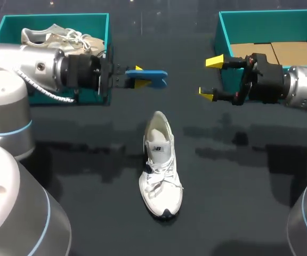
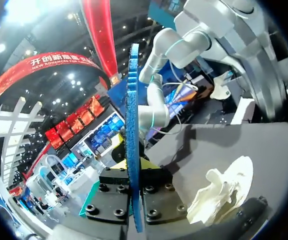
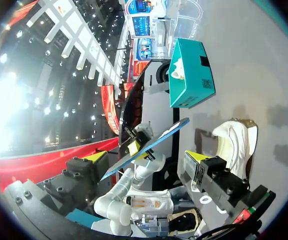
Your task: Take the shoe out of the shoebox, open the shoe tongue, remove and reinsert the insole, then place the shoe into the shoebox
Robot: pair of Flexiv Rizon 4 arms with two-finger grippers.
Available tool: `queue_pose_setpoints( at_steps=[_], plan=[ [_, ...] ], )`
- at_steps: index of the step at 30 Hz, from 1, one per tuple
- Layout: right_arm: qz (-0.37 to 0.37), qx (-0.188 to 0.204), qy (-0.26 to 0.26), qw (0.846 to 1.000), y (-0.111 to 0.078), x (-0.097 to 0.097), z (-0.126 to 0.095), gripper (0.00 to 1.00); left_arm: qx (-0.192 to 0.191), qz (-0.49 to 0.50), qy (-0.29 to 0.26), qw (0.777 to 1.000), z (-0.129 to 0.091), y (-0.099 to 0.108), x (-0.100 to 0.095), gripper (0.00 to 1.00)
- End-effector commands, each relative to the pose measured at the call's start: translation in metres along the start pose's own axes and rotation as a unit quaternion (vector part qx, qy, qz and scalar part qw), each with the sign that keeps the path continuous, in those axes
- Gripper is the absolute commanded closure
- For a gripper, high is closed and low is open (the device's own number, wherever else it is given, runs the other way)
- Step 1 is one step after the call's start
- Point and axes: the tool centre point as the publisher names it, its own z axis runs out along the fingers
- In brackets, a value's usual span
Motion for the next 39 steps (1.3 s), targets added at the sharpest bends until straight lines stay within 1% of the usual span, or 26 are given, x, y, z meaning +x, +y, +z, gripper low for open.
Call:
queue_pose_setpoints(
  at_steps=[1, 19, 23, 28, 34, 35, 37, 38, 39],
  plan=[
    [0.0, -0.001, 0.0, 1.0, -0.001, 0.0, 0.0, 0.0, -0.015, -0.183, -0.04, 0.982, 0.002, -0.009, 0.003, 1.0],
    [0.0, -0.001, 0.0, 1.0, -0.001, 0.0, 0.0, 0.0, -0.015, -0.183, -0.04, 0.982, 0.002, -0.009, 0.003, 1.0],
    [0.0, -0.001, 0.0, 1.0, -0.001, 0.0, 0.0, 0.0, -0.002, -0.29, -0.063, 0.955, 0.003, -0.011, -0.001, 1.0],
    [0.0, -0.001, 0.0, 1.0, -0.001, 0.0, 0.0, 0.0, -0.001, -0.416, -0.101, 0.904, -0.004, -0.011, -0.008, 1.0],
    [0.0, -0.001, 0.0, 1.0, -0.001, 0.0, 0.0, 0.0, -0.001, -0.497, -0.122, 0.859, -0.009, -0.007, -0.006, 1.0],
    [0.0, -0.001, 0.0, 1.0, -0.001, 0.0, 0.0, 0.0, -0.002, -0.515, -0.124, 0.848, -0.009, -0.007, -0.006, 1.0],
    [0.0, -0.001, 0.0, 1.0, -0.001, 0.0, 0.0, 0.0, 0.003, -0.531, -0.125, 0.838, -0.011, -0.006, -0.006, 1.0],
    [0.0, -0.001, 0.0, 1.0, -0.001, 0.0, 0.0, 0.0, 0.003, -0.527, -0.128, 0.84, -0.012, -0.007, -0.006, 1.0],
    [0.0, -0.001, 0.0, 1.0, -0.001, 0.0, 0.0, 0.0, 0.004, -0.504, -0.134, 0.853, -0.013, -0.006, -0.005, 1.0]
  ],
)
